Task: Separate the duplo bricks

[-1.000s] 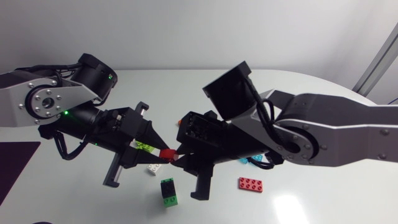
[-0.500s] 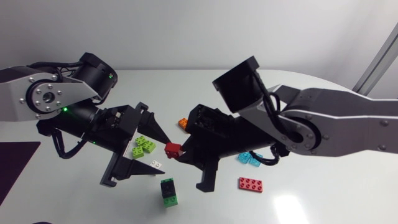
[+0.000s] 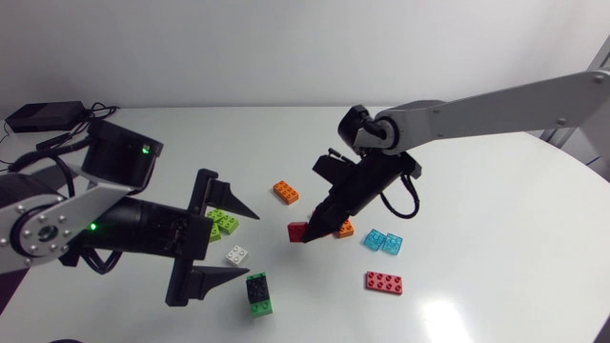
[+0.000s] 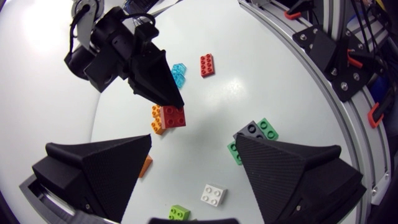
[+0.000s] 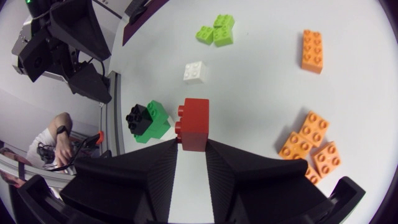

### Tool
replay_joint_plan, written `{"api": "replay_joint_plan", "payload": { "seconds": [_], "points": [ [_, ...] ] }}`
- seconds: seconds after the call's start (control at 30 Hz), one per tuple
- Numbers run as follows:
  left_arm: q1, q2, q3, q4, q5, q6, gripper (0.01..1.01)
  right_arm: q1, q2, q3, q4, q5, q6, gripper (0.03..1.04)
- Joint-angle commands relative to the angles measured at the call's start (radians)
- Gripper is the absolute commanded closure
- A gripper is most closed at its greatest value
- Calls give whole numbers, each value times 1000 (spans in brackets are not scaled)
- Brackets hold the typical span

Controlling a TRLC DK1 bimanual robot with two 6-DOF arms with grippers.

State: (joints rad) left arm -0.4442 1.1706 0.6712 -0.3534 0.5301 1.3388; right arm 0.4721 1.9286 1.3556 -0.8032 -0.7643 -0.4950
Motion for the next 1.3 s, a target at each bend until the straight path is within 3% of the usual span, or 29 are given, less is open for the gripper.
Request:
{"api": "replay_joint_plan", "payload": {
  "seconds": [0.0, 0.3, 0.8, 0.83, 0.93, 1.27],
  "points": [
    [-19, -17, -56, 47, -30, 19, 80, 7, 86, 60, -77, -26, -25, 869],
    [-21, -23, -74, 68, -39, 40, 80, 36, 305, 200, -340, -44, -128, 893],
    [-28, -29, -99, 70, -67, 85, 80, 59, 448, 251, -495, -41, -205, 889],
    [-28, -29, -99, 68, -68, 86, 80, 59, 452, 257, -508, -41, -212, 846],
    [-28, -29, -101, 67, -70, 86, 80, 54, 454, 260, -514, -38, -217, 592],
    [-28, -37, -102, 59, -73, 91, 80, 13, 386, 252, -490, 14, -208, 198]
  ]
}}
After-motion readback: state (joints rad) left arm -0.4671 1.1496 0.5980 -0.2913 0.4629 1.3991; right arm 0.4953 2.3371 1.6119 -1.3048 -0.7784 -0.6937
